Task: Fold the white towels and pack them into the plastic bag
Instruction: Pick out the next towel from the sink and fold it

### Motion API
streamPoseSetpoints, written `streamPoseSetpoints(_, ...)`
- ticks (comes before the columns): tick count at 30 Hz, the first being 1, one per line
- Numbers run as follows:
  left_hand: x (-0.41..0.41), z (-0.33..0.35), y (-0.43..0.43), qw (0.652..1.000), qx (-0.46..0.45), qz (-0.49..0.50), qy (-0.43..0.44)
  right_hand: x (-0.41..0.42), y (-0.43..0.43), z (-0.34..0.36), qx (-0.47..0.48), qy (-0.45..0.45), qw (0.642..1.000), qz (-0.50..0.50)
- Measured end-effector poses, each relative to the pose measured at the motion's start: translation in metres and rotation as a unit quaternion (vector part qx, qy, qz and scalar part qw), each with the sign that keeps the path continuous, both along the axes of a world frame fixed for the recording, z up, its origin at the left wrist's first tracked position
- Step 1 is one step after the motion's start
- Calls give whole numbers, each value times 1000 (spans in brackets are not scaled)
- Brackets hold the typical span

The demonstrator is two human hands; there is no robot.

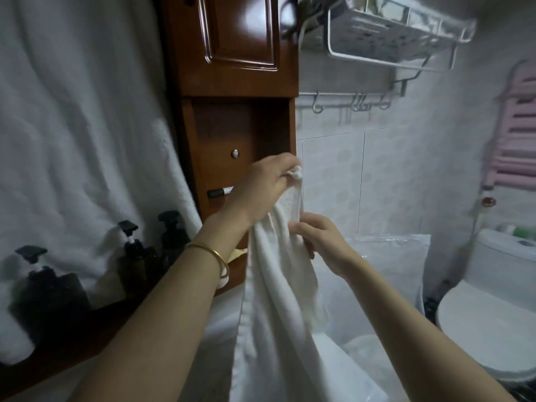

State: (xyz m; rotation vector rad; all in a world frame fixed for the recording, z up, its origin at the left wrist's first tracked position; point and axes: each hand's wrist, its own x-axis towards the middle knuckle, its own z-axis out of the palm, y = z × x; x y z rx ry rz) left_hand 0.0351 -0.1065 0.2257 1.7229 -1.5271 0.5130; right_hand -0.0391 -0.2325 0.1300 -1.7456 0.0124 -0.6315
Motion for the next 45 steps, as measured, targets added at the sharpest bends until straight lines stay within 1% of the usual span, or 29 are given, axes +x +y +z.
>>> streamPoseSetpoints(3,-7,10,0,996,-59,14,-58,-4,-6,-1,-17,27,999,17)
streamPoseSetpoints(6,-8,22,2,988,-111,31,-106,-4,-14,-5,-51,61,997,1)
streamPoseSetpoints(8,-7,31,5,982,-146,34,-118,-4,-18,-13,-71,104,992,3)
streamPoseSetpoints(12,-5,43,11,969,-210,34,-123,-2,-23,-36,-51,174,983,11)
streamPoseSetpoints(14,-3,44,15,963,-235,39,-129,3,-26,-46,-41,188,981,-20)
streamPoseSetpoints(15,-1,43,17,960,-244,45,-130,4,-29,-48,-31,179,981,-60)
streamPoseSetpoints(16,1,41,19,958,-250,52,-126,5,-33,-47,-20,160,979,-124)
streamPoseSetpoints(17,3,37,21,958,-257,62,-115,6,-38,-43,-18,132,969,-208)
streamPoseSetpoints(19,9,30,24,954,-279,87,-64,5,-46,-26,-49,64,921,-381)
streamPoseSetpoints(20,12,27,25,950,-295,99,-34,4,-48,-14,-67,27,892,-445)
streamPoseSetpoints(22,16,26,27,939,-319,128,19,4,-46,11,-93,-52,850,-516)
streamPoseSetpoints(24,18,26,27,934,-318,129,100,6,-38,25,-153,-112,837,-513)
streamPoseSetpoints(25,18,25,25,928,-312,109,169,7,-31,27,-192,-125,836,-498)
streamPoseSetpoints(27,15,18,21,898,-288,53,328,9,-21,20,-244,-132,843,-462)
streamPoseSetpoints(29,9,3,18,878,-219,5,425,10,-16,10,-251,-122,864,-419)
streamPoseSetpoints(30,5,-6,16,881,-157,-13,446,9,-15,6,-243,-117,879,-394)
streamPoseSetpoints(31,2,-14,15,894,-82,-14,440,8,-14,2,-238,-113,892,-367)
streamPoseSetpoints(32,1,-22,13,913,1,0,407,8,-13,-1,-240,-110,902,-342)
streamPoseSetpoints(34,1,-37,8,945,141,25,295,7,-9,-4,-248,-105,915,-300)
streamPoseSetpoints(35,1,-46,5,954,183,31,238,7,-8,-6,-250,-98,920,-285)
streamPoseSetpoints(36,0,-53,0,958,202,41,199,7,-7,-7,-252,-93,924,-274)
streamPoseSetpoints(37,0,-57,-2,961,202,55,180,8,-6,-8,-253,-91,926,-266)
streamPoseSetpoints(40,3,-60,-4,965,150,96,195,8,-8,-12,-259,-107,929,-242)
streamPoseSetpoints(42,4,-56,-5,964,134,124,194,7,-10,-18,-279,-103,927,-227)
streamPoseSetpoints(43,7,-56,-5,959,130,156,196,8,-11,-22,-286,-85,928,-223)
streamPoseSetpoints(44,8,-68,-8,942,137,214,218,9,-11,-26,-289,-61,930,-219)
streamPoseSetpoints(45,12,-80,4,923,186,259,215,10,-11,-31,-285,-30,935,-210)
